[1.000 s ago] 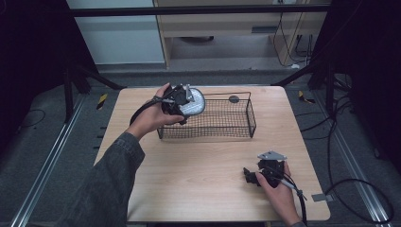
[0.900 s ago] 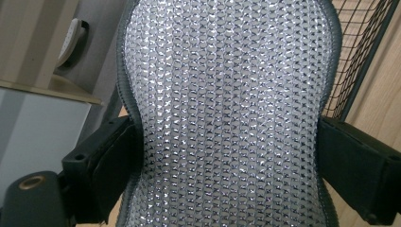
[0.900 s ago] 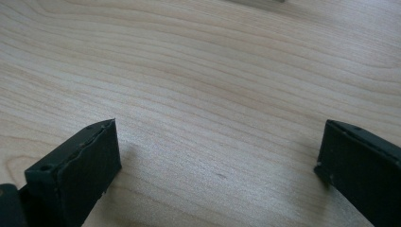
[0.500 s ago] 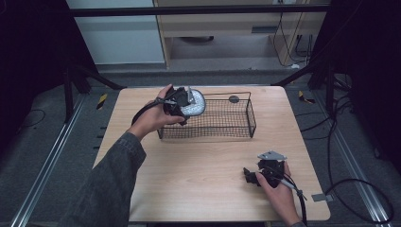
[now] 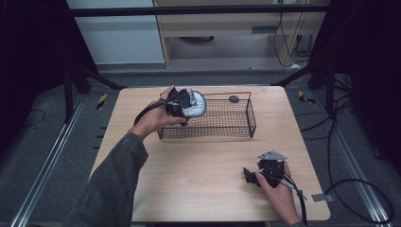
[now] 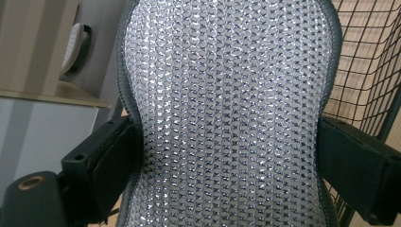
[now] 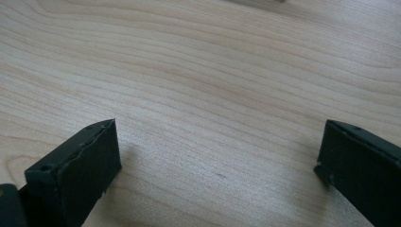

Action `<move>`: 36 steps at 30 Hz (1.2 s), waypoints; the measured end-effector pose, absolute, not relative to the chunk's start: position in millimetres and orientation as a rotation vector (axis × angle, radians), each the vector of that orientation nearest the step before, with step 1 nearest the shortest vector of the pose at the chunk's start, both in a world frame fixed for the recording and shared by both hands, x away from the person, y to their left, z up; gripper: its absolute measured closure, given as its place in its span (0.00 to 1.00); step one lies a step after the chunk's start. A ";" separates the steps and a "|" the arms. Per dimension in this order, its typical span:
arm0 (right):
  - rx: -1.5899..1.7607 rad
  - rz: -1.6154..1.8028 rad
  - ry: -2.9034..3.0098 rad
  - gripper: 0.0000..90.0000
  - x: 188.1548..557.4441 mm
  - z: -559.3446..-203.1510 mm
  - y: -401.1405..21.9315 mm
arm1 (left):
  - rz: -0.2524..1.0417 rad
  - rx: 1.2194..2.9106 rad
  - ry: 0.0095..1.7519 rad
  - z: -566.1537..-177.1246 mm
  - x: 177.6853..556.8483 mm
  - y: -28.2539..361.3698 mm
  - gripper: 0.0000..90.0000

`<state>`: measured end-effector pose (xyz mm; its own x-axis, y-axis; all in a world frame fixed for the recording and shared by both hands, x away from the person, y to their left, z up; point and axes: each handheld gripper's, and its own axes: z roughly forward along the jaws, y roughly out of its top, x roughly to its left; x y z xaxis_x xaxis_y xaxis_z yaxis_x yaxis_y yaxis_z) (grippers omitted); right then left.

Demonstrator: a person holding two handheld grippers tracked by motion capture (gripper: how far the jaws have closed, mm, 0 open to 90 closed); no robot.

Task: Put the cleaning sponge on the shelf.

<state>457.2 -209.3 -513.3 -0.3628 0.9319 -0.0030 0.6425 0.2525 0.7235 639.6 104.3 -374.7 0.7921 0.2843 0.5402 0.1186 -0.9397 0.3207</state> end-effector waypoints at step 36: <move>1.428 0.893 2.094 0.01 457.2 -513.4 -209.3 | 0.751 2.701 0.374 -386.6 655.1 106.0 0.04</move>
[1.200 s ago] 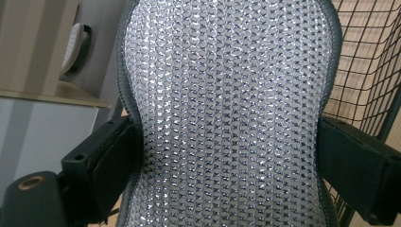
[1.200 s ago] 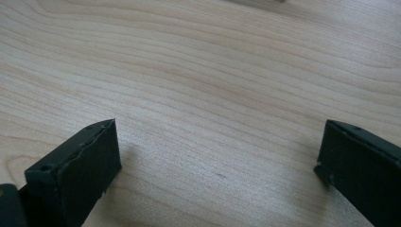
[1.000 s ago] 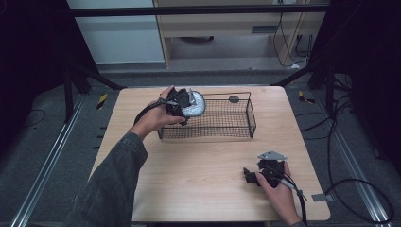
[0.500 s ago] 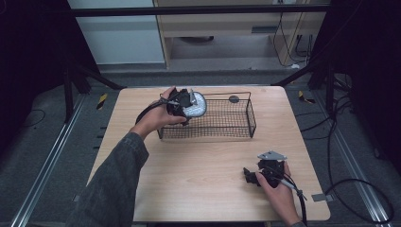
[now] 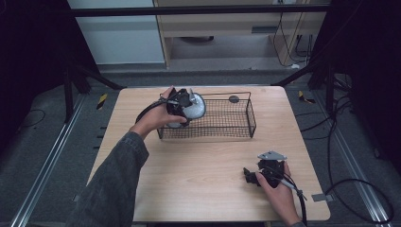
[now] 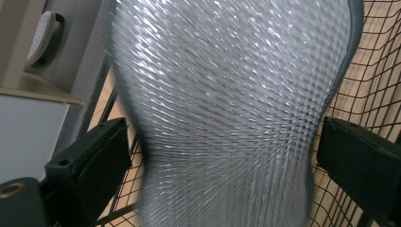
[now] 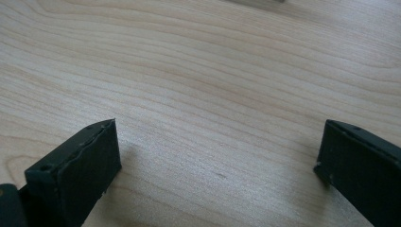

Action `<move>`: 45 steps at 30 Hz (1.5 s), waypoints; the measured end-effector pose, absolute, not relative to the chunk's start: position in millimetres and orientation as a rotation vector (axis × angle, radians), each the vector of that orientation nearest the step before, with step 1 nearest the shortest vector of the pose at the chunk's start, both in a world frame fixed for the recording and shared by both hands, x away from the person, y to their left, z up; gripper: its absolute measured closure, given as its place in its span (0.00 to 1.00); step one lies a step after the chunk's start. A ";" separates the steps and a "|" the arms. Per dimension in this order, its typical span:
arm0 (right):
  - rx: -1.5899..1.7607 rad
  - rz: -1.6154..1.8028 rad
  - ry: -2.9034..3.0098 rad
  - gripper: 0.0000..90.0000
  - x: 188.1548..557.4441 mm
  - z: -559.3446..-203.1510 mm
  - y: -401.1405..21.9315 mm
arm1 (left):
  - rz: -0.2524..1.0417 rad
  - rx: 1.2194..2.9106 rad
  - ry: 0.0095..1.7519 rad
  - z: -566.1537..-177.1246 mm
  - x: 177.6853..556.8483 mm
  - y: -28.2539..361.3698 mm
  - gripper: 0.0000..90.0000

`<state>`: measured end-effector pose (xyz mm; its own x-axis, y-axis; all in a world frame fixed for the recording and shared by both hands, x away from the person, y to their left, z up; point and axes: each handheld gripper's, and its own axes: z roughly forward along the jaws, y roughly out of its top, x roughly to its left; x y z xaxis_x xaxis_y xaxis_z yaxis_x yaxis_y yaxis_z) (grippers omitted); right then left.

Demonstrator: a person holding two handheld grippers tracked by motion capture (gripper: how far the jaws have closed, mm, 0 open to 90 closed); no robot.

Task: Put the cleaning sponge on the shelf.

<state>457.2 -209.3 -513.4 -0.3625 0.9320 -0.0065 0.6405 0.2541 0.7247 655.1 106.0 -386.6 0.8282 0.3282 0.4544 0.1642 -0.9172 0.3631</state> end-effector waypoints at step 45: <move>1.431 0.893 2.095 0.01 457.1 -513.4 -209.2 | 0.707 2.570 0.443 -372.6 618.9 112.1 0.23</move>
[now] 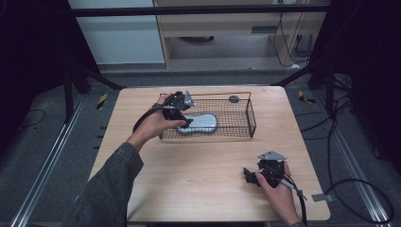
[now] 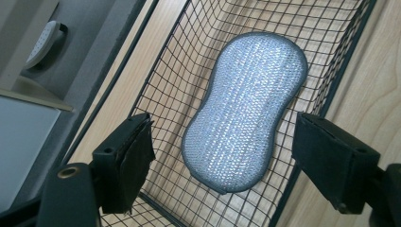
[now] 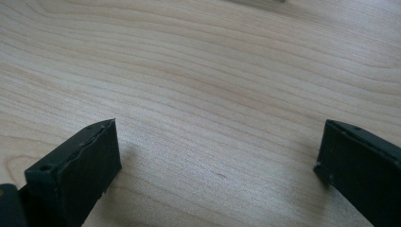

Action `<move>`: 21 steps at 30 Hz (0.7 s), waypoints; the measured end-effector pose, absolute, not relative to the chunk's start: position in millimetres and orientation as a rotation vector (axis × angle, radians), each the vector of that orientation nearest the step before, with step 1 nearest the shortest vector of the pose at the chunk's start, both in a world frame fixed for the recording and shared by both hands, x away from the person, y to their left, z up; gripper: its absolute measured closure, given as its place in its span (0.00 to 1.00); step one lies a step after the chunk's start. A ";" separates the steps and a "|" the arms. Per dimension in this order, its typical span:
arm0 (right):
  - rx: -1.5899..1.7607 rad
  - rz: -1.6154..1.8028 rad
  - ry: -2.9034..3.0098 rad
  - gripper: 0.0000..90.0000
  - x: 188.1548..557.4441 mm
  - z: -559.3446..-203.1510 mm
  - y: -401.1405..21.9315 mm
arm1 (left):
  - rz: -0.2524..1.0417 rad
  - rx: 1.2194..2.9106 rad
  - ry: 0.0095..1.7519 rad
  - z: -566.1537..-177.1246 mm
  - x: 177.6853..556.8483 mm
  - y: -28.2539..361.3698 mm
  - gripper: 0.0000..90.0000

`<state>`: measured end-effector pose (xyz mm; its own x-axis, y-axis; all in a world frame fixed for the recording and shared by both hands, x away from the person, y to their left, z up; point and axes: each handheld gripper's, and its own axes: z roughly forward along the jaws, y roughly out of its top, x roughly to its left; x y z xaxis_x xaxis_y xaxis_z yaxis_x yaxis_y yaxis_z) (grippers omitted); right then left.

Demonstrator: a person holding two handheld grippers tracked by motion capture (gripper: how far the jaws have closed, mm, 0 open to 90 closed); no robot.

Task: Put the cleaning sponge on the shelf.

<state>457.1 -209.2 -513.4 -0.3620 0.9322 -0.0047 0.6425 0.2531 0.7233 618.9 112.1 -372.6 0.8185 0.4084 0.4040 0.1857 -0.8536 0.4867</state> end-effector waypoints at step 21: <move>1.430 0.892 2.095 0.01 457.1 -513.4 -209.2 | 0.685 2.527 0.511 -377.8 591.2 105.9 0.25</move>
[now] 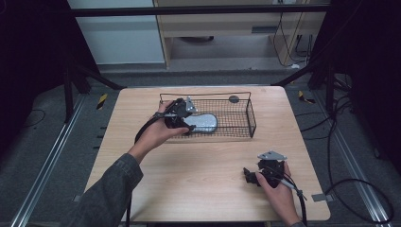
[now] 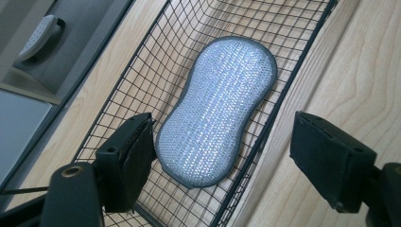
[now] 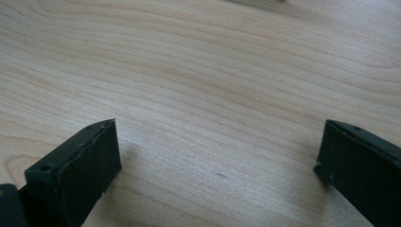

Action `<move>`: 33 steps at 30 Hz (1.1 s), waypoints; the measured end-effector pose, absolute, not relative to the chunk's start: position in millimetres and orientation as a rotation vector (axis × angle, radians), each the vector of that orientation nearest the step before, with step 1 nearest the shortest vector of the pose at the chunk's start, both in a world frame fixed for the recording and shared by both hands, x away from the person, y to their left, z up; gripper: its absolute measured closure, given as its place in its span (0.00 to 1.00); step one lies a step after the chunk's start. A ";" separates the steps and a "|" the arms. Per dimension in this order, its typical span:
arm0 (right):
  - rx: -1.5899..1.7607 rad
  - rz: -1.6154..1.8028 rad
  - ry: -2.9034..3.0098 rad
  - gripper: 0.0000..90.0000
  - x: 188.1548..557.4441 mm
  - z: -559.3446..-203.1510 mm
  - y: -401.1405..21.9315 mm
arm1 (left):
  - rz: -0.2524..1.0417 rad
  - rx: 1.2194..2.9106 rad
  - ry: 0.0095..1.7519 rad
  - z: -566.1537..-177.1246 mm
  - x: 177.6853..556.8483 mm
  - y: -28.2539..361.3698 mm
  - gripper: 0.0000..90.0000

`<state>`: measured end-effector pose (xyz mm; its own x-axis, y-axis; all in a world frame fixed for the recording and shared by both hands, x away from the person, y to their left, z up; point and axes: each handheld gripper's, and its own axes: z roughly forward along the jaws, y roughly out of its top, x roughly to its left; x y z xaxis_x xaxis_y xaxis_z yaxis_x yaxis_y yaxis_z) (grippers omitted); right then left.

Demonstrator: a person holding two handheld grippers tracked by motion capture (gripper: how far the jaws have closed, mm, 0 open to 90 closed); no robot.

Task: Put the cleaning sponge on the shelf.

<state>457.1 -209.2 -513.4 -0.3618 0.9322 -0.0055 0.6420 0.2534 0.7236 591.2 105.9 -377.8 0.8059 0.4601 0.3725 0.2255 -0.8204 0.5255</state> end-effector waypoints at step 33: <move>1.432 0.892 2.094 0.01 457.0 -513.4 -209.1 | 0.607 2.434 0.594 -401.8 538.1 107.0 0.12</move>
<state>457.0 -209.1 -513.4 -0.3608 0.9326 -0.0048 0.6427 0.2523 0.7234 538.1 107.0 -401.8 0.7998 0.5270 0.2873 0.2753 -0.7474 0.6046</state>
